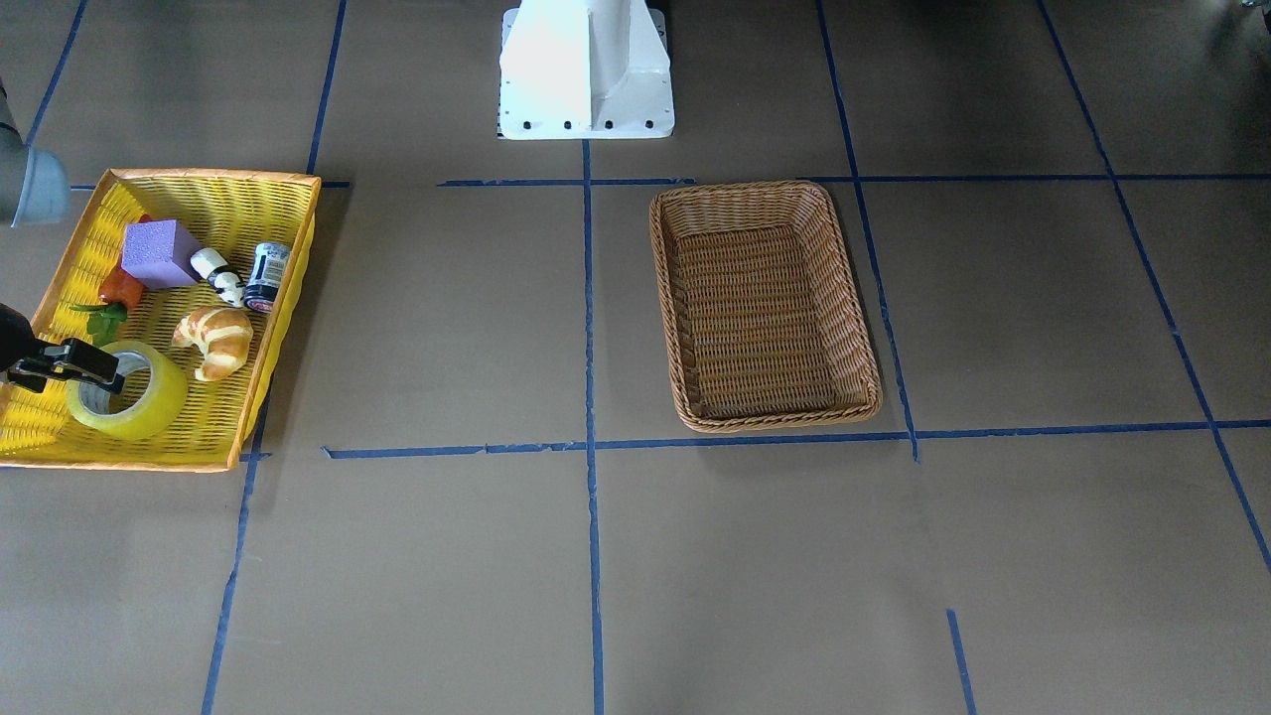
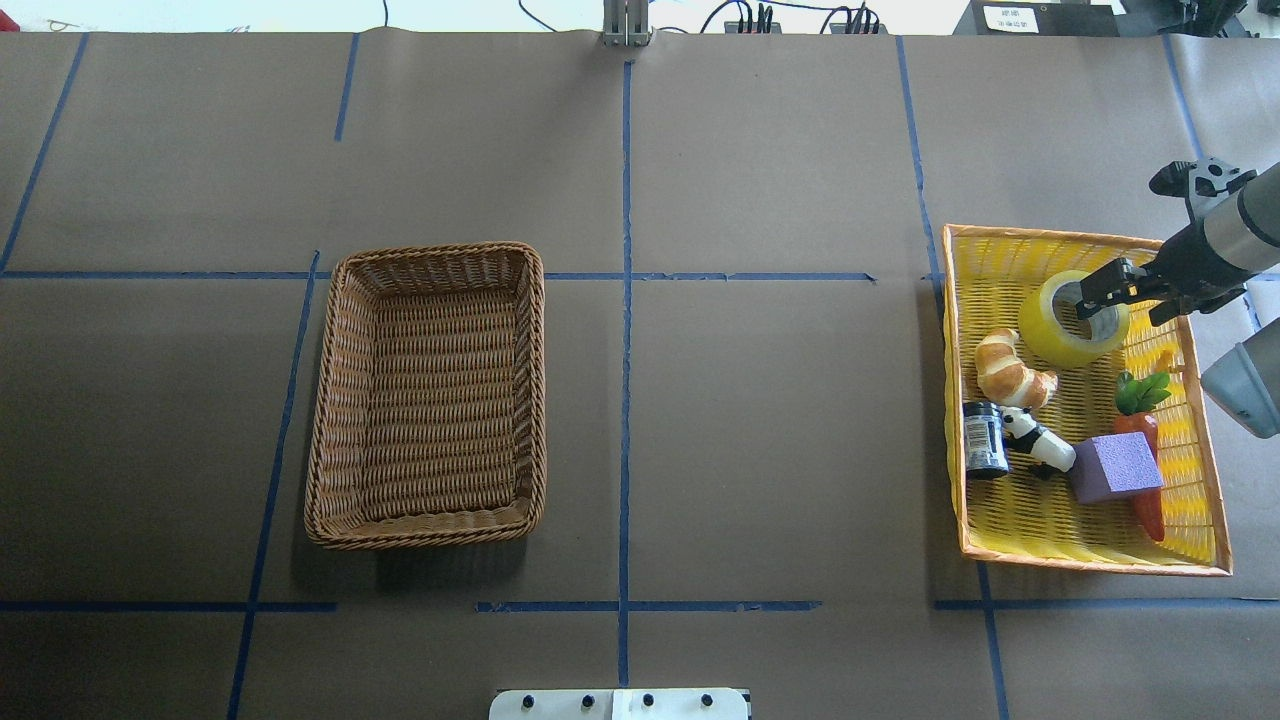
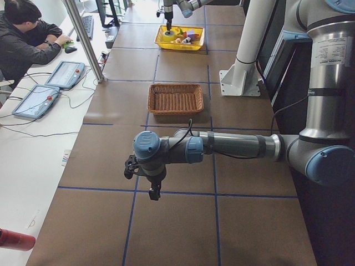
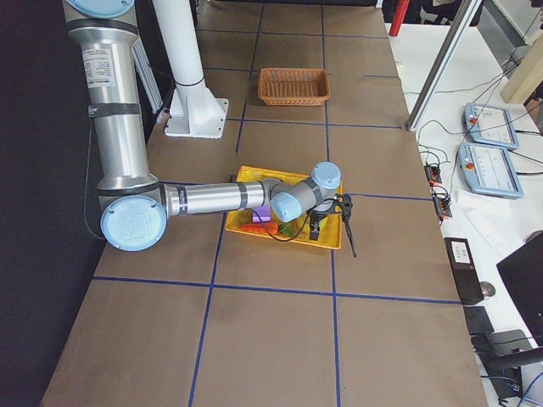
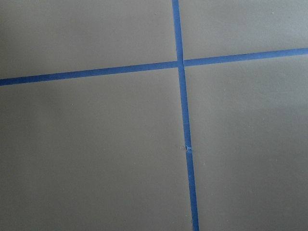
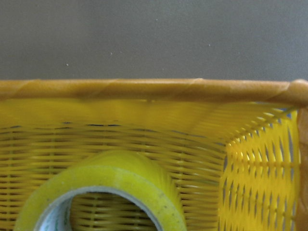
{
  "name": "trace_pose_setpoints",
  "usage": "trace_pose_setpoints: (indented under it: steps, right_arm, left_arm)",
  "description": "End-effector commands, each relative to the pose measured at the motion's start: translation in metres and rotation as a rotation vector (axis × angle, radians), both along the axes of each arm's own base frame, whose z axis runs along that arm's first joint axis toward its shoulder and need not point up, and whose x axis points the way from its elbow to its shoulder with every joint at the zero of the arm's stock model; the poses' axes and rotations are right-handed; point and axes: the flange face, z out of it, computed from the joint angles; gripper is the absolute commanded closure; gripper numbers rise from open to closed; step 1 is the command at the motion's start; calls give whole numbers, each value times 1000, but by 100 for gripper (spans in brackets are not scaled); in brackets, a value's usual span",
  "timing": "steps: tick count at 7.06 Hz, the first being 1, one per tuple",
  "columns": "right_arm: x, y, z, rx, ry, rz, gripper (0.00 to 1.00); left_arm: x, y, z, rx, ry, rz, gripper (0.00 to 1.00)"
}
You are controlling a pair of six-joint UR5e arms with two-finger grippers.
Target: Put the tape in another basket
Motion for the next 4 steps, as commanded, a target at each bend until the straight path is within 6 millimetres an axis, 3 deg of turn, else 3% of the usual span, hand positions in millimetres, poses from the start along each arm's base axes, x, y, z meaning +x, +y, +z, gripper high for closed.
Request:
trace_pose_setpoints:
  steps: [1, 2, 3, 4]
  right_arm:
    - [-4, 1, 5, -9, 5, -6, 10]
    - [-4, 2, 4, -7, 2, -7, 58]
    - [-4, 2, 3, 0, 0, -10, 92]
    - [-4, 2, 3, 0, 1, -8, 100]
  left_arm:
    - [0, 0, 0, 1, 0, 1, 0]
    - [0, 0, 0, 1, 0, 1, 0]
    - [0, -1, -1, 2, -2, 1, 0]
    - [0, -2, -1, 4, -2, 1, 0]
